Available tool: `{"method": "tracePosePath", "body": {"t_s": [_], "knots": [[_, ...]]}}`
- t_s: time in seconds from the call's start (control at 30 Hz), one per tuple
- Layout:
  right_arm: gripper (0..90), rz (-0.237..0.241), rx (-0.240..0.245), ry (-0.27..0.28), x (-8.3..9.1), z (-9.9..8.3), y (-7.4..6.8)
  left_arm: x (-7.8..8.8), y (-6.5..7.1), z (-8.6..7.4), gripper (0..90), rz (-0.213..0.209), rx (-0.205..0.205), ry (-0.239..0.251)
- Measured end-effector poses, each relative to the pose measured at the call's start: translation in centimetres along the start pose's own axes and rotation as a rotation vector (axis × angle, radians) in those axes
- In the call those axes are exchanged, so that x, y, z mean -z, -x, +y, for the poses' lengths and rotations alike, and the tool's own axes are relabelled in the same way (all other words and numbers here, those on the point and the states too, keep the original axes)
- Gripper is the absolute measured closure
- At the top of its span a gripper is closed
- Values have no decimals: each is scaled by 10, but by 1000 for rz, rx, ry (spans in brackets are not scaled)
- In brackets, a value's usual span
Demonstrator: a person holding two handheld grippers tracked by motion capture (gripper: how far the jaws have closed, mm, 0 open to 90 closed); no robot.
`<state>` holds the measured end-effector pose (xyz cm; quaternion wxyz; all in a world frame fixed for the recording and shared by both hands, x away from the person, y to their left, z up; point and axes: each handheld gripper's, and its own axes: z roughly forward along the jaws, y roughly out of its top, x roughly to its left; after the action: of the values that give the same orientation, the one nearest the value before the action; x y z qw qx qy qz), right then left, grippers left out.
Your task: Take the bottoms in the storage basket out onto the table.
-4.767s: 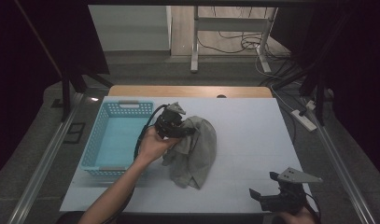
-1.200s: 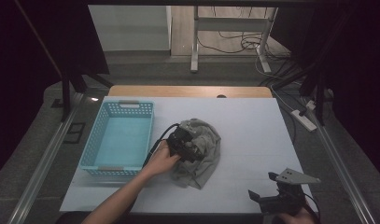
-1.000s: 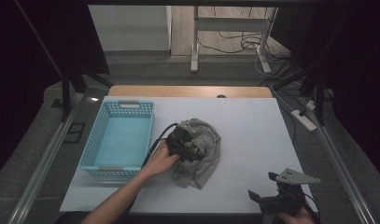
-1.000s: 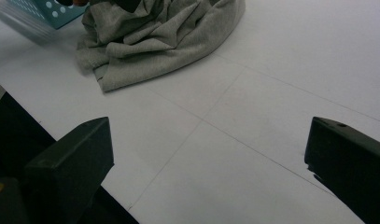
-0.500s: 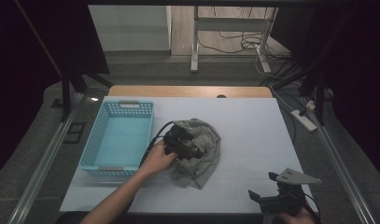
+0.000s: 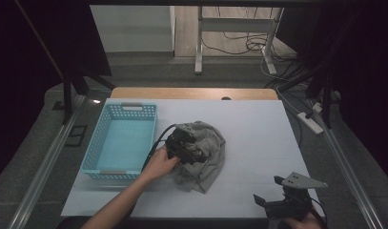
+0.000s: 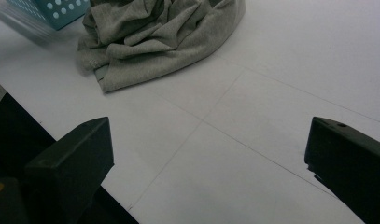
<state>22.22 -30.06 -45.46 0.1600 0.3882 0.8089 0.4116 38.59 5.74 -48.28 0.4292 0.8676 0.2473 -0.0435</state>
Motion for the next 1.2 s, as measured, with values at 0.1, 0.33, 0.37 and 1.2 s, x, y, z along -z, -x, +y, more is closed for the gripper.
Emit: {"method": "tracePosePath", "body": {"t_s": [0.1,0.33,0.37,1.2], "knots": [[18,1,-1,2,0,0,0,1,1,0,0,0,-4,7],[18,3,-1,2,0,0,0,3,6,0,0,24,-15,0],[18,2,0,1,0,0,0,3,8,0,0,26,-16,0],[18,3,-2,7,1,0,0,14,22,0,0,46,-36,18]]}}
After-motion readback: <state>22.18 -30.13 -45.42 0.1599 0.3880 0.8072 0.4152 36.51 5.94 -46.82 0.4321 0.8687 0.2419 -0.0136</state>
